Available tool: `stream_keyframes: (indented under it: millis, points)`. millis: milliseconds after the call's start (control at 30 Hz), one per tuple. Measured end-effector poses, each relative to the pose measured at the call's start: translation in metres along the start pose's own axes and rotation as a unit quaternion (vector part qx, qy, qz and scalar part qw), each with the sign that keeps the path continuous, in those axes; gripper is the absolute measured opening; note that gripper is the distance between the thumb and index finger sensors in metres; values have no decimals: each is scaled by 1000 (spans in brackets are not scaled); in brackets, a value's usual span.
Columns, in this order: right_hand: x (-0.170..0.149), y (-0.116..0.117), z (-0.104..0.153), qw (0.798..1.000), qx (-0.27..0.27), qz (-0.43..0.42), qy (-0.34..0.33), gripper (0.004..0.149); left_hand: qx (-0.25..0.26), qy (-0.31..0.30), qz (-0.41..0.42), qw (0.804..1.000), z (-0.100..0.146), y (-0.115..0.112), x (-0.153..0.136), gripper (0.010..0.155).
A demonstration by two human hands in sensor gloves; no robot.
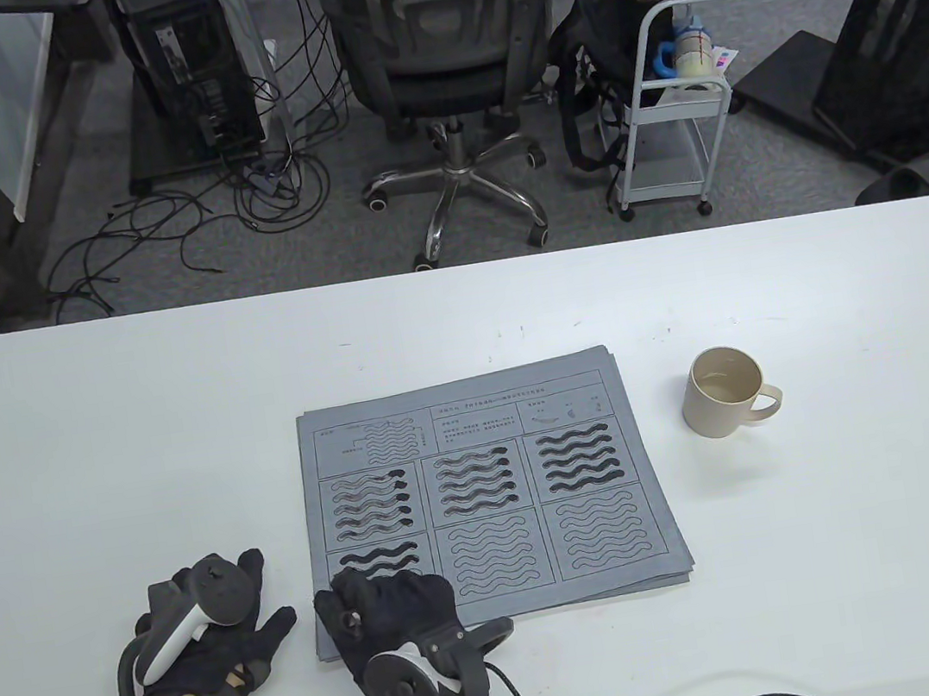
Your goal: Trace patterns on water writing practice cloth with Chinese brush
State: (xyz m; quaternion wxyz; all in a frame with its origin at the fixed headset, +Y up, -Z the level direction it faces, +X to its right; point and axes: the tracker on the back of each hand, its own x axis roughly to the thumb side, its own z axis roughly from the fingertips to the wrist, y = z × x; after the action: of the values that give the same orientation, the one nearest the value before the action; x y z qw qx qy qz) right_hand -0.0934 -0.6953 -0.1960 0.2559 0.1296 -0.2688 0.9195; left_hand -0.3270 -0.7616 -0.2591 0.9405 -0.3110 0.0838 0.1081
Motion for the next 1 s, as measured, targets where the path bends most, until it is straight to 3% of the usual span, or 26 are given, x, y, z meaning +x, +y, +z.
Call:
stream_keyframes:
  millis: [1000]
  points:
    - [3,4,0,1000,22,11,-9,39,-1,1,-1,1000,0,0,0,79]
